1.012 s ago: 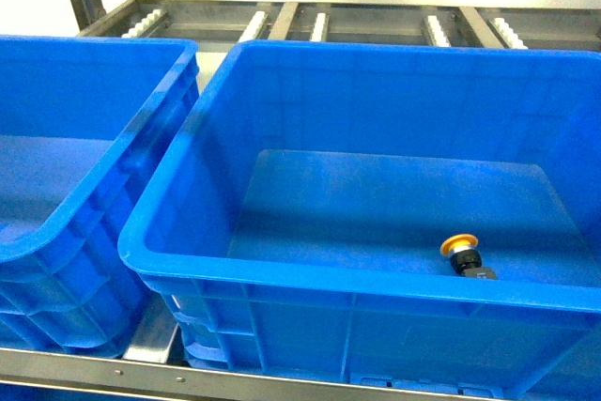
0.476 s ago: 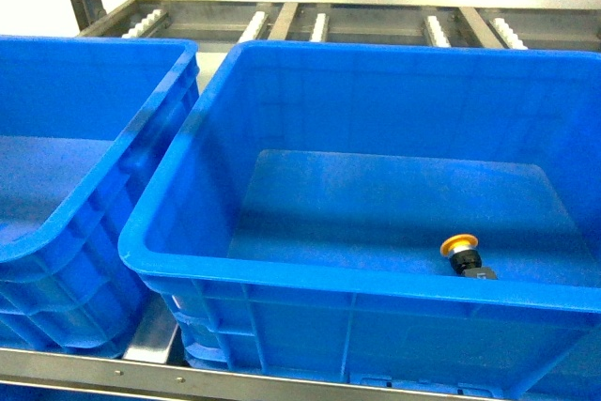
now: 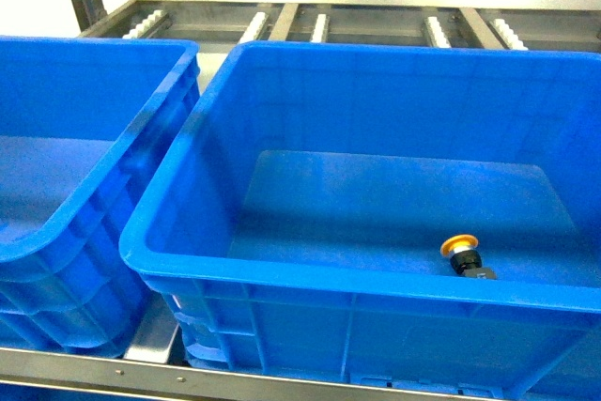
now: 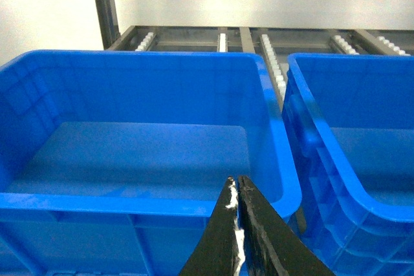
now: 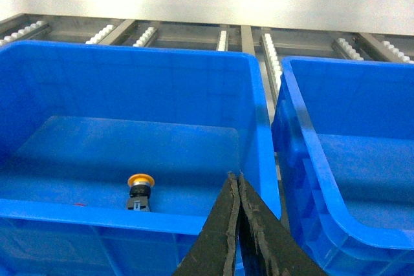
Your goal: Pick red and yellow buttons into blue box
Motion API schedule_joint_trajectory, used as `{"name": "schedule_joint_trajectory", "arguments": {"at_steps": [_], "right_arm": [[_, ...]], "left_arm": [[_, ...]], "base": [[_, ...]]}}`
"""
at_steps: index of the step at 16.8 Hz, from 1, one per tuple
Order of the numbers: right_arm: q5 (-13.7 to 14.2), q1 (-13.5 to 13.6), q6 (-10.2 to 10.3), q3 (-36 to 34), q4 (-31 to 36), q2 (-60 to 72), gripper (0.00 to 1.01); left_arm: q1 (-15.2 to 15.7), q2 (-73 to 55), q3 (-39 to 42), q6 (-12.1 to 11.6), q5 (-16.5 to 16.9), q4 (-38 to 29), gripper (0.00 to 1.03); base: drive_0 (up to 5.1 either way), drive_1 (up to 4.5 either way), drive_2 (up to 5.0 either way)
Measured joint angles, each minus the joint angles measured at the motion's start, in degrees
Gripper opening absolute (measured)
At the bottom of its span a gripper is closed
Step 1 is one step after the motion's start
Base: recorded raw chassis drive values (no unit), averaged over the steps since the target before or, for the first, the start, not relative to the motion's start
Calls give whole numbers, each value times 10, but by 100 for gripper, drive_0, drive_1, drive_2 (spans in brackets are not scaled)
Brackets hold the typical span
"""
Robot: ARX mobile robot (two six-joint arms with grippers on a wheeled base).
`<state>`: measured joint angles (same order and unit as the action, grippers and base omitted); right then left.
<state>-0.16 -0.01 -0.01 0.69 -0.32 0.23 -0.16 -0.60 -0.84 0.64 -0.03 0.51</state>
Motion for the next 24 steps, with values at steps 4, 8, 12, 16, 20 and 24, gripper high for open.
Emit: {"name": "schedule_joint_trajectory", "arguments": {"at_steps": [4, 8, 12, 16, 20, 24], "right_arm": [[0, 0, 0, 0, 0, 0, 4], [0, 0, 0, 0, 0, 0, 53], [0, 0, 0, 0, 0, 0, 100], [0, 0, 0, 0, 0, 0, 98], [0, 0, 0, 0, 0, 0, 98], [0, 0, 0, 0, 0, 0, 98]], "left_arm": [[0, 0, 0, 0, 0, -2, 2], [0, 0, 0, 0, 0, -2, 48], [0, 0, 0, 0, 0, -2, 95], [0, 0, 0, 0, 0, -2, 98], [0, 0, 0, 0, 0, -2, 98], [0, 0, 0, 0, 0, -2, 98]], "base": [[0, 0, 0], [0, 0, 0], [0, 0, 0], [0, 0, 0], [0, 0, 0], [0, 0, 0]]}}
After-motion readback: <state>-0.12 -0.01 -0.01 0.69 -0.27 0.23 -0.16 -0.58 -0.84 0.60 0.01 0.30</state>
